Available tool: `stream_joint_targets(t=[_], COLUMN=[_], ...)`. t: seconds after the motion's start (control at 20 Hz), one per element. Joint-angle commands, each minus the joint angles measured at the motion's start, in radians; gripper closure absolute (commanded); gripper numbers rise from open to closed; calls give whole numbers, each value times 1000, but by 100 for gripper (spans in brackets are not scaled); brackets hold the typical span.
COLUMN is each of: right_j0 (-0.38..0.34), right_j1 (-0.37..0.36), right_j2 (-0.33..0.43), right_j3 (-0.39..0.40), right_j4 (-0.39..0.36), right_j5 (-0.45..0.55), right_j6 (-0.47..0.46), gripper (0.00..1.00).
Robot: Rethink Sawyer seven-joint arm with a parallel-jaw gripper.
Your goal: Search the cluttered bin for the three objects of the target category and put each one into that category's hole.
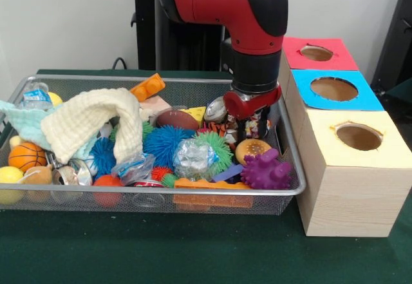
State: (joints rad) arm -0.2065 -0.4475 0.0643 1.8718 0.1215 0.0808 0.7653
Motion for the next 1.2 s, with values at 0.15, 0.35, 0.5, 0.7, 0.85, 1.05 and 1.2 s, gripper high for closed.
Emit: stream_joint_targets(t=[0.15,0.35,0.5,0.7,0.85,1.05,1.2], right_j0=[10,13,4,22,24,39,50], right_j1=[-1,14,12,37,64,100,127], right_j2=[70,70,81,56,56,44,30], right_j3=[-47,-51,-38,-54,-68,-93,-111], right_j4=[31,39,46,42,44,50,47], right_j5=[162,215,269,270,273,326,348], right_j6=[222,220,218,214,214,218,222], gripper=[0,0,0,0,0,0,0])
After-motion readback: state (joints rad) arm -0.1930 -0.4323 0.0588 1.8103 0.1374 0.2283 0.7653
